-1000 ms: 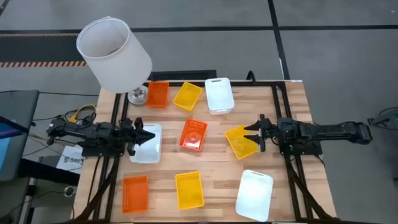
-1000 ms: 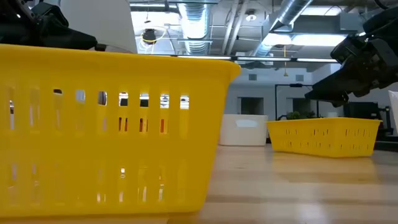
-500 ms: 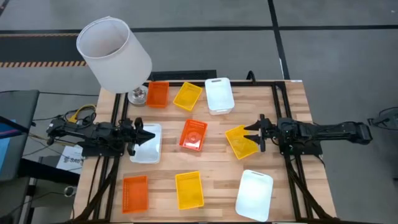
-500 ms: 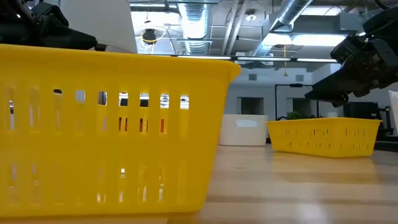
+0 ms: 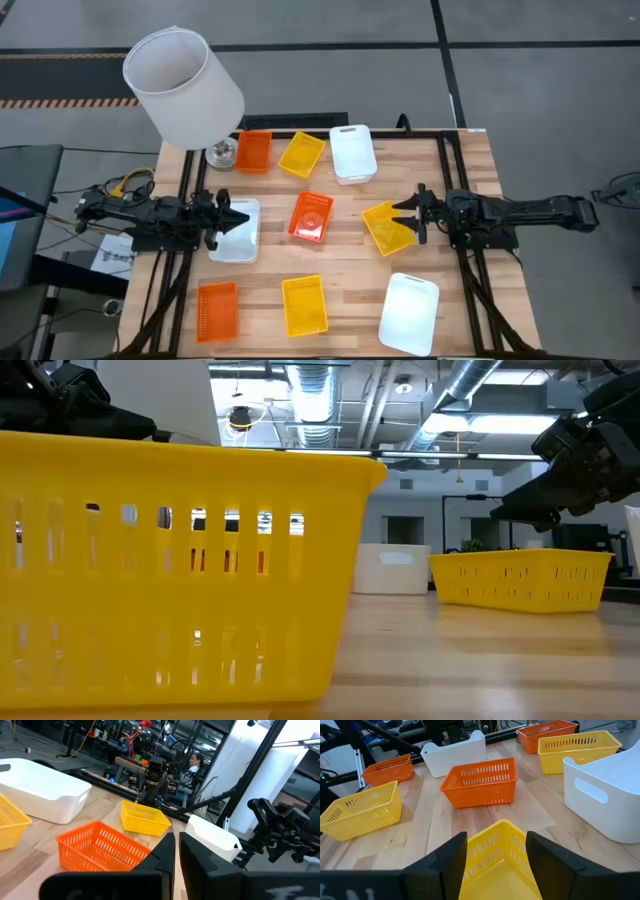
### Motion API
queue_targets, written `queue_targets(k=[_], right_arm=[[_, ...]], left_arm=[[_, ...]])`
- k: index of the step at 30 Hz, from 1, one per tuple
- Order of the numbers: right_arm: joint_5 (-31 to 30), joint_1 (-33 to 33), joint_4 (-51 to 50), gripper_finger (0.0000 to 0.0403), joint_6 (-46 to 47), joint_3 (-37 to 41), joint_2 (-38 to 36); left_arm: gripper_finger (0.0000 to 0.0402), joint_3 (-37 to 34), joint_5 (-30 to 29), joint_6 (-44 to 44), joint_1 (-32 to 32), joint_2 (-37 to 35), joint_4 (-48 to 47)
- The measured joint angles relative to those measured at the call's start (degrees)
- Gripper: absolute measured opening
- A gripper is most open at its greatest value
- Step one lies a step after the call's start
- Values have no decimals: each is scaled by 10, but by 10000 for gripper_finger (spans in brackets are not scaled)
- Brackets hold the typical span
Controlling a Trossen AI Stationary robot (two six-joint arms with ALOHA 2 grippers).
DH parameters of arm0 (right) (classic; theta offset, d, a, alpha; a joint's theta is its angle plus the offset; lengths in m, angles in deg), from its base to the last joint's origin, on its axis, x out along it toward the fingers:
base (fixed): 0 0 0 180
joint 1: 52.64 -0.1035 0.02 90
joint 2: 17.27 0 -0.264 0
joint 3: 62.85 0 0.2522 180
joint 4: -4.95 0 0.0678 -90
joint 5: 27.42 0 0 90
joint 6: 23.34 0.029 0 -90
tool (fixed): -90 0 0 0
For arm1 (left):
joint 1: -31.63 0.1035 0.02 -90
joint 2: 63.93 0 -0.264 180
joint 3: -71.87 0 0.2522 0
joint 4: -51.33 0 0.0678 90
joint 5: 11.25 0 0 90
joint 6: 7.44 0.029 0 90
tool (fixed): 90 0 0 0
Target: Stack baskets by color
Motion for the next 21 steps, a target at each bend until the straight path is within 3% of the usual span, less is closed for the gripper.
queue_targets(k=[21], right_arm=[[0,0,0,225,0,0,0]], left_arm=[[12,0,9,-4,0,0,0]])
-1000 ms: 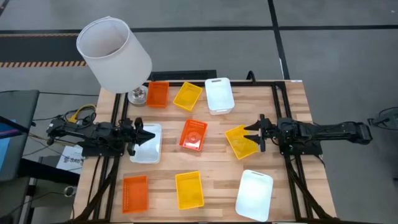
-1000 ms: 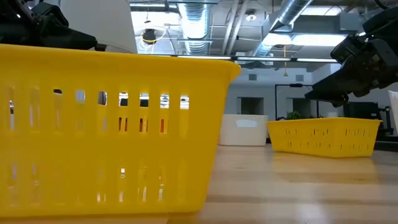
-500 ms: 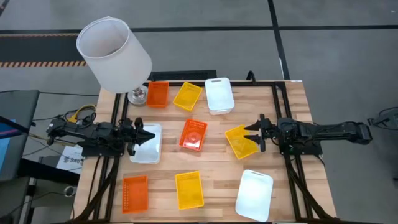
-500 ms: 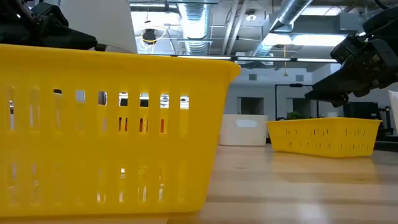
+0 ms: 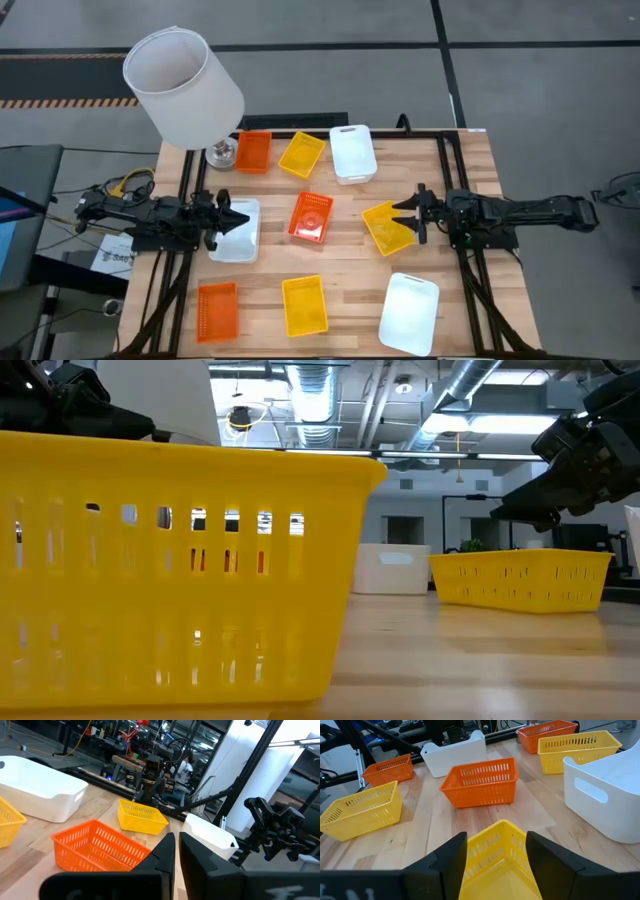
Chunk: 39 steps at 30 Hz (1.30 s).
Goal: Stack baskets by color
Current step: Stack the middle white bin on top of the top white bin
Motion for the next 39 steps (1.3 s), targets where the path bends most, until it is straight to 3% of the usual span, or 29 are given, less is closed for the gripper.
queue_targets(k=[4,15,21,29,34,36,39], right_arm=[[0,0,0,225,0,0,0],[0,0,0,225,0,0,0],[-8,1,1,225,0,0,0],[-29,16,7,225,-1,0,0],[-32,15,11,225,0,0,0],[-42,19,25,225,22,0,0],[-34,17,42,225,153,-2,0]], left_arm=[[12,0,0,-9,0,0,0],[12,0,-14,-191,0,0,1],[12,0,-25,-242,0,0,2],[12,0,-124,-303,0,0,13],[12,0,-134,-375,0,0,27],[14,0,-134,-378,0,0,48],[29,9,-135,-372,0,0,56]])
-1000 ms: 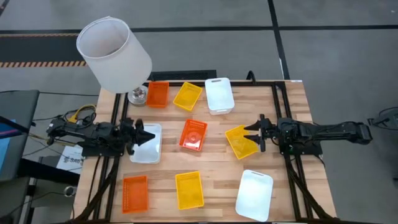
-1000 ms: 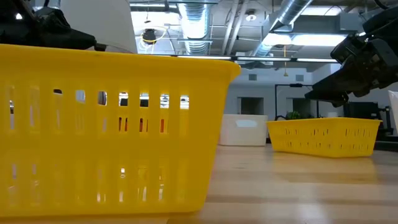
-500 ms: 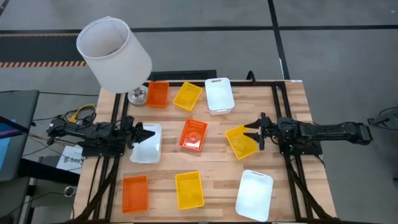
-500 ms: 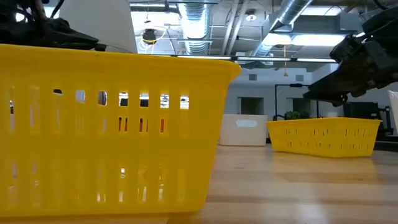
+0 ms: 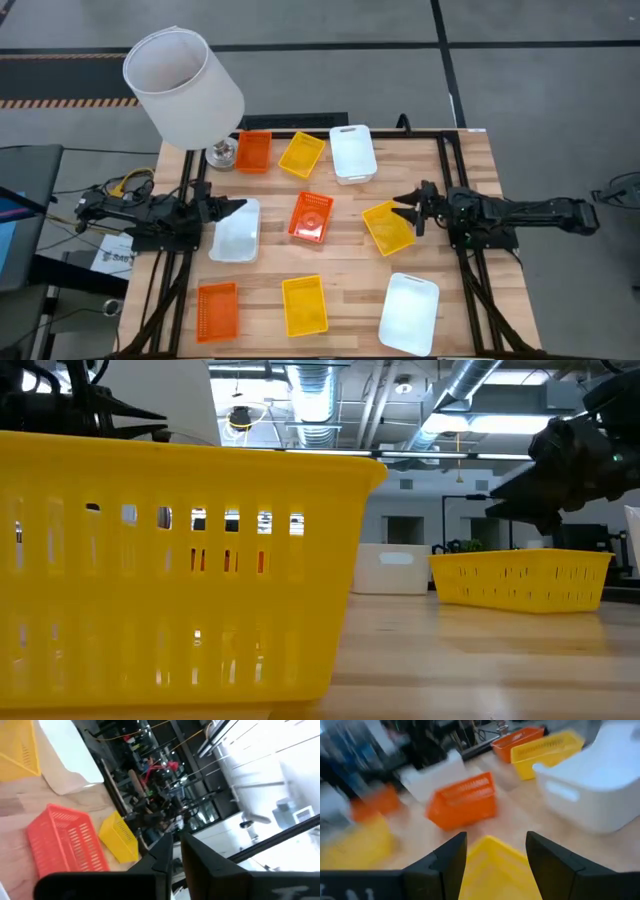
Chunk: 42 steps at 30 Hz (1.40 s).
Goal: Stack baskets by color
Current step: Stack the middle white bin on top of the top white bin
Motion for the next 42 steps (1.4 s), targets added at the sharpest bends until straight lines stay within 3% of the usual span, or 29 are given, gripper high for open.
queue_targets(k=[6,11,18,22,27,30,34,42], right_arm=[[-6,-1,83,225,252,-5,0],[-11,-1,109,225,357,-6,0],[-52,1,116,225,367,-6,0],[-55,8,189,225,374,-7,0],[-54,13,220,225,284,-54,0],[-65,13,162,225,235,-120,1],[-69,13,14,225,188,-230,31],[-84,17,-314,225,146,-444,148]], left_arm=[[82,16,-2,54,0,0,118],[119,61,-23,98,0,16,166],[131,157,-18,120,0,105,152],[131,225,-31,137,0,169,109],[131,315,-29,137,0,236,16],[131,371,-25,138,0,271,-46],[131,454,3,141,0,314,-141],[126,604,31,47,0,383,-447]])
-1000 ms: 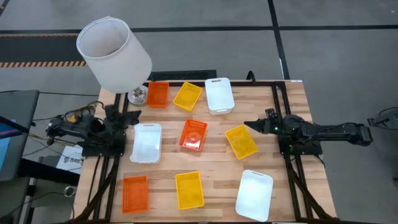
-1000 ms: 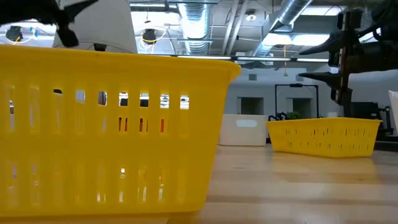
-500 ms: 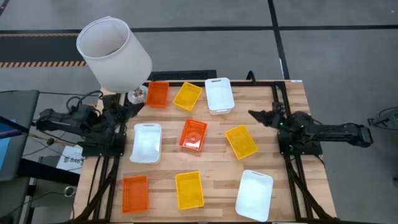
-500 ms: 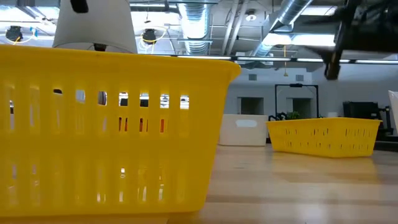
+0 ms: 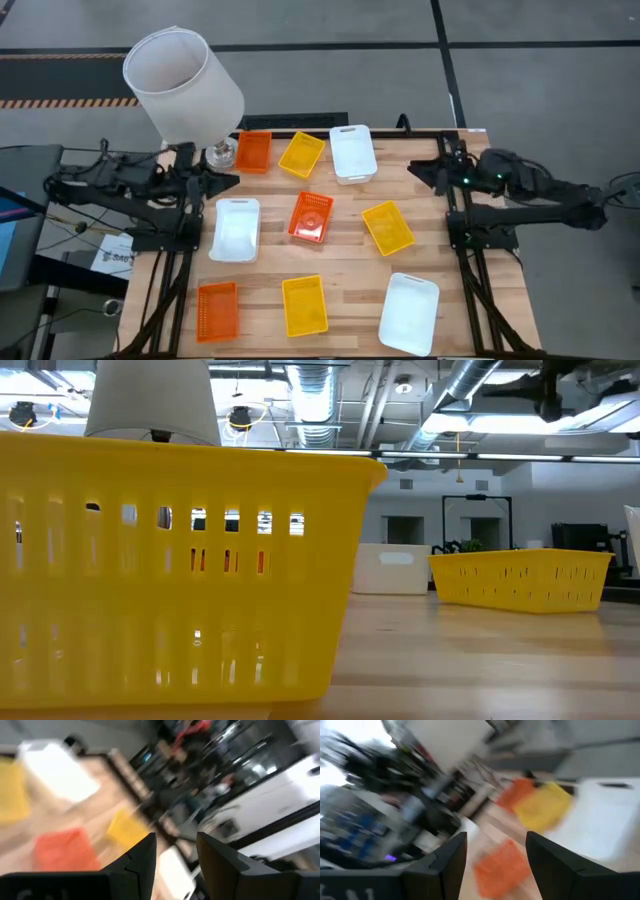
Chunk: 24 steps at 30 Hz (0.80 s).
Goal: Stack baskets by color
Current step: Stack the middle white bin on top of the top white bin
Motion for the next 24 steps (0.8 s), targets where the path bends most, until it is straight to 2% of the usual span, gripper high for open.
queue_targets(k=[4,9,16,20,24], right_arm=[[0,0,-78,225,0,-46,55],[1,-1,-100,225,22,-52,119],[1,12,-97,225,-13,-52,215],[1,16,-98,225,-13,-52,262],[2,19,-100,225,15,-52,294]], left_arm=[[119,20,1,-69,0,19,-111],[115,20,30,-158,0,36,-231],[114,20,46,-224,0,65,-392],[114,20,39,-261,0,86,-444],[114,19,-1,-263,0,107,-444]])
